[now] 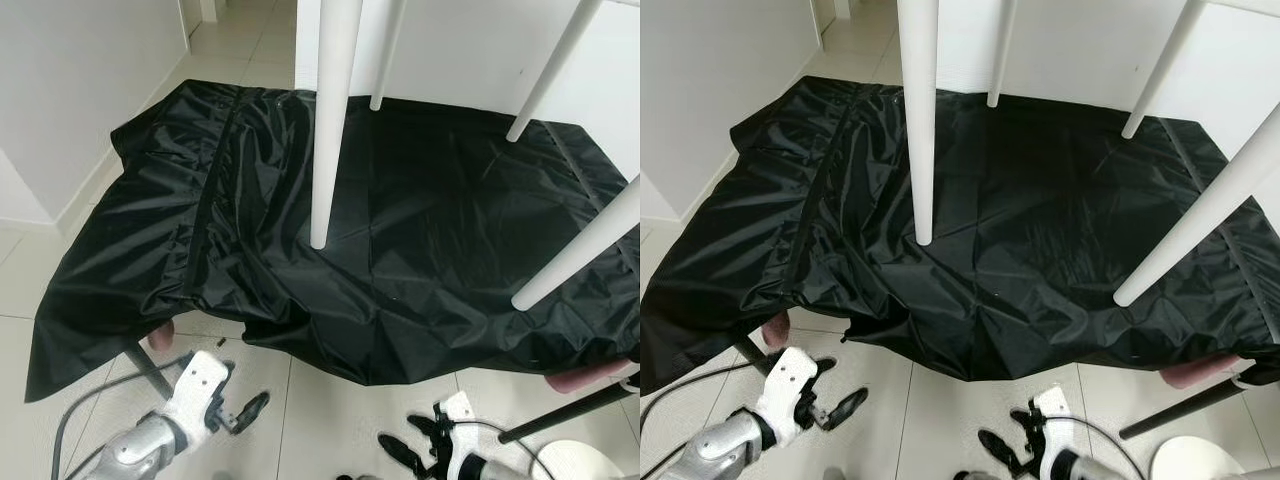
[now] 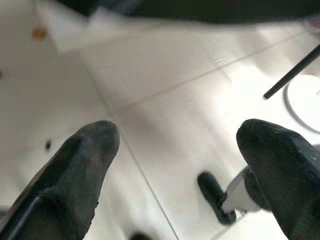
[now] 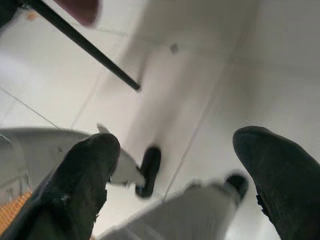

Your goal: Building children table

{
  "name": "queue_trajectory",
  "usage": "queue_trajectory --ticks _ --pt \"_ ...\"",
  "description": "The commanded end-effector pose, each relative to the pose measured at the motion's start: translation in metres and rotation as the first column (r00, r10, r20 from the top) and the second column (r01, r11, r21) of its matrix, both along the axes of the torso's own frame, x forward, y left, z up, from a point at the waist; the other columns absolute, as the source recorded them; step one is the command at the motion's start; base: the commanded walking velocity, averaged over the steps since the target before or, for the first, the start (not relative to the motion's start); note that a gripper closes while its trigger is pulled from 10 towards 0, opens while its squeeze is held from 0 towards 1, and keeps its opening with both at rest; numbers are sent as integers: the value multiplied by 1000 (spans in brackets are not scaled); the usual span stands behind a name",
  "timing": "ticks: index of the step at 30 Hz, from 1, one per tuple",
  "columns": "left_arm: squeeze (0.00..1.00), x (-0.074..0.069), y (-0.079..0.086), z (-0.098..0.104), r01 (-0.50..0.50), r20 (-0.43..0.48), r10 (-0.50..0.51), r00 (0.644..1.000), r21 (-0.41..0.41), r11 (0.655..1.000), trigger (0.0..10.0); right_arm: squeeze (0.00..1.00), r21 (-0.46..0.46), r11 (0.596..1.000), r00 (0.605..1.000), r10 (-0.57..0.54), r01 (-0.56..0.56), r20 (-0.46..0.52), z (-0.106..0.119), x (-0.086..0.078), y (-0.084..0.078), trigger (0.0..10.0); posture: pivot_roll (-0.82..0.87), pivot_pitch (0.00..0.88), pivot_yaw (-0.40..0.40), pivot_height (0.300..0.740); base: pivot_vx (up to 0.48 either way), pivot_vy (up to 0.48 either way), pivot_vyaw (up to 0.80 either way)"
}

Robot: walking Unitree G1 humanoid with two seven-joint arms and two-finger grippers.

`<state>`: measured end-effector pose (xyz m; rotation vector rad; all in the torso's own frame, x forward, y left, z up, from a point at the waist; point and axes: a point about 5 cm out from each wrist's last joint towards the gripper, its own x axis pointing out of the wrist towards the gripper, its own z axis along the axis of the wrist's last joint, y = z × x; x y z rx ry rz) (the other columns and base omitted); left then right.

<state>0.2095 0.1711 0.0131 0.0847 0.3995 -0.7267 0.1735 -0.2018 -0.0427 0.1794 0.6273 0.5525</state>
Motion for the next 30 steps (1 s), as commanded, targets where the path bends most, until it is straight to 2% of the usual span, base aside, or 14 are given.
queue_trajectory --ticks 1,2,3,4,7,10,12,15,16,20,21,24,26,30 --pt "0 -4 -1 -3 92 -22 -92 996 -21 996 10000 0 -13 999 999 -40 40 -15 -4 -3 -4 10000 25 81 -36 740 0 0 0" --pt "0 -2 5 -20 -26 -91 25 996 -9 1000 10000 0 -14 990 986 -139 139 -93 -16 -9 -6 10000 20 74 -31 740 0 0 0" --pt "0 -1 7 -30 -84 -126 84 988 11 996 10000 0 -39 981 973 -193 190 -124 -22 -11 -7 10000 20 66 -30 740 0 0 0" --pt "0 -1 7 -30 -84 -126 84 988 11 996 10000 0 -39 981 973 -193 190 -124 -22 -11 -7 10000 20 66 -30 740 0 0 0" --pt "0 1 10 -48 -197 -201 207 958 68 978 10000 0 -125 949 938 -307 290 -160 -31 -14 -10 10000 20 55 -22 740 0 0 0" --pt "0 1 8 -57 -220 -221 241 945 115 969 10000 0 -178 926 916 -363 333 -174 -36 -16 -12 10000 18 50 -20 740 0 0 0" --pt "0 -3 5 -69 -268 -291 302 908 151 952 10000 0 -288 890 887 -417 354 -198 -43 -23 -13 10000 14 33 -10 740 0 0 0" --pt "0 -7 4 -77 -286 -318 345 883 218 933 10000 0 -354 858 867 -457 372 -200 -46 -27 -15 10000 7 22 -4 740 0 0 0" --pt "0 -11 6 -82 -299 -334 381 862 273 915 10000 0 -400 839 857 -473 368 -204 -49 -32 -15 10000 5 17 -2 740 0 0 0" --pt "0 -18 9 -89 -310 -352 427 833 342 887 10000 0 -467 805 843 -499 366 -199 -52 -39 -17 10000 4 15 3 740 0 0 0" --pt "0 -21 11 -91 -315 -360 447 819 369 874 10000 0 -491 780 825 -532 389 -192 -53 -42 -20 10000 4 15 3 740 0 0 0" --pt "0 -26 13 -94 -319 -371 468 802 396 861 10000 0 -514 750 801 -571 417 -183 -54 -45 -23 10000 -1 17 5 740 0 0 0" --pt "0 -27 14 -96 -333 -371 490 789 411 848 10000 0 -532 738 800 -575 415 -174 -54 -46 -24 10000 -2 16 4 740 0 0 0" --pt "0 -22 2 -96 -330 -360 493 792 427 842 10000 0 -495 770 797 -560 402 -224 -57 -48 -12 10000 -9 11 -3 740 0 0 0"
